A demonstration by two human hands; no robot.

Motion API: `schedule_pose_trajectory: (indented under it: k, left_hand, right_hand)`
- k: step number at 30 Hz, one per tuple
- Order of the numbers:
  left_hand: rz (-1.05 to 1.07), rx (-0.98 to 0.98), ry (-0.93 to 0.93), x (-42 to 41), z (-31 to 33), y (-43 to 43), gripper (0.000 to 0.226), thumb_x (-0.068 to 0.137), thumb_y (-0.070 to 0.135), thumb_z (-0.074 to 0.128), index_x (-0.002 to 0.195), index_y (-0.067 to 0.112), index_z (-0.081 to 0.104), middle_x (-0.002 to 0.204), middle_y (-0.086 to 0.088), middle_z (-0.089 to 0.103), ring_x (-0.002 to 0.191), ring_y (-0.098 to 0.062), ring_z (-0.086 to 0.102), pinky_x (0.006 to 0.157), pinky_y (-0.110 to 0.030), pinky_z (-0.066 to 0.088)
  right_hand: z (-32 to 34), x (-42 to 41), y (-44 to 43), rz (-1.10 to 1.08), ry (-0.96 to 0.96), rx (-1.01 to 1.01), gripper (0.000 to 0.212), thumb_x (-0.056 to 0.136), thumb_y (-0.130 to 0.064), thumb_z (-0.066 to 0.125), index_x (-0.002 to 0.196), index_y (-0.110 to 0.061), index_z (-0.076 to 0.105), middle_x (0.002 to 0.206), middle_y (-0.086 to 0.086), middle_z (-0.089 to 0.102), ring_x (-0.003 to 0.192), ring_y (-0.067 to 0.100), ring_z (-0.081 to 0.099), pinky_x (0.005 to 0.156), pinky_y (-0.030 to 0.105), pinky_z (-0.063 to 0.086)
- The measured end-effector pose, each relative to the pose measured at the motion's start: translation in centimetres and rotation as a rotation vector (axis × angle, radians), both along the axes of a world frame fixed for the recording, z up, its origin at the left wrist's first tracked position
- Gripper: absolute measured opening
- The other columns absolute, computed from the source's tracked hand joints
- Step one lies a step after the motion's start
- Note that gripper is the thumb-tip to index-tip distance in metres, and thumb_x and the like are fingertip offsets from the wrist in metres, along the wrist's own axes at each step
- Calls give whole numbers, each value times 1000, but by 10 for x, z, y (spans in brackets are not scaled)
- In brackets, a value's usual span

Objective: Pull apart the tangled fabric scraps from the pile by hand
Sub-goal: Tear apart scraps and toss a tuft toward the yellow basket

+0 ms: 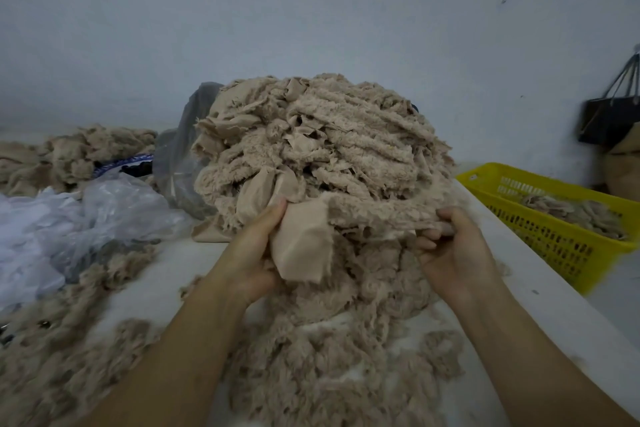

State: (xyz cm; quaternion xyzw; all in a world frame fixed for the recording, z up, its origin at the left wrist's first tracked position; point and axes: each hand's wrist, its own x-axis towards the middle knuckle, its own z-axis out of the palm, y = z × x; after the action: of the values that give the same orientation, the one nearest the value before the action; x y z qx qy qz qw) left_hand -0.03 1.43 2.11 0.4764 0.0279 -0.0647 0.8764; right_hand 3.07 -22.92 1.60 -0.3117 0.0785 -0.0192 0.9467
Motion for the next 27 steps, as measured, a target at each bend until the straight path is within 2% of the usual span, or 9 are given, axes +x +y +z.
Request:
schedule_pose_trajectory:
  k: [3,5,8,12,15,17,21,23,27]
  left_hand:
    - [28,-115,4,3,0,4,28,91,34,61,99,16,81,93,-6,75,78,-18,71,70,-33,62]
    - [20,-158,-30,2,1,4,30,91,34,58,104,12,74,72,-3,70,57,-12,66,53,-25,57]
    - [79,-268,-79,1,1,5,27,101,30,47,111,10,61,56,0,63,37,-7,56,34,-18,43]
    - [161,-334,-71,1,2,8,36,107,36,38,119,12,62,75,-2,75,58,-12,71,45,-21,53]
    - [187,-363,-8,4,1,14,48,106,45,35,131,13,60,110,-7,75,99,-19,72,78,-32,58]
    - [235,-388,9,6,1,21,53,105,50,33,134,13,59,123,-9,71,111,-23,67,88,-37,55]
    - [307,-426,-6,9,1,25,53,104,50,35,134,14,59,122,-7,71,107,-23,69,77,-37,57]
    - [332,-380,7,9,2,25,47,103,49,41,132,18,62,115,-3,74,100,-19,72,69,-35,60]
    - [306,-80,-36,5,3,11,32,101,38,52,121,18,66,100,-2,77,86,-17,74,66,-34,60]
  right_hand:
    - [1,-4,0,69,-23,3,30,99,-22,51,69,-17,54,52,-5,39,37,7,30,33,20,26]
    - [0,-5,2,118,-38,-55,41,100,-27,51,61,-19,59,50,-5,36,36,7,26,32,21,24]
    - [-1,-7,4,156,-81,-201,30,102,-26,47,73,-18,51,50,-5,32,37,7,22,33,21,24]
    - [-1,-7,5,151,-61,-380,21,101,-25,49,81,-19,49,51,-5,31,39,9,21,34,22,25]
    - [2,-10,6,127,-20,-500,20,99,-28,53,81,-20,53,50,-6,44,38,9,25,34,23,24]
    - [3,-10,5,115,-22,-536,27,100,-27,50,75,-18,48,50,-5,35,38,9,21,35,24,21]
    - [-3,-6,2,87,-45,-540,33,103,-25,46,72,-19,36,59,-3,23,43,10,17,37,24,24]
    - [-5,-4,2,88,-65,-496,29,104,-26,47,77,-18,42,58,-2,35,44,10,25,39,24,30]
    - [-4,-4,3,89,-166,-427,11,103,-24,49,99,-15,56,73,2,64,54,11,54,50,23,47]
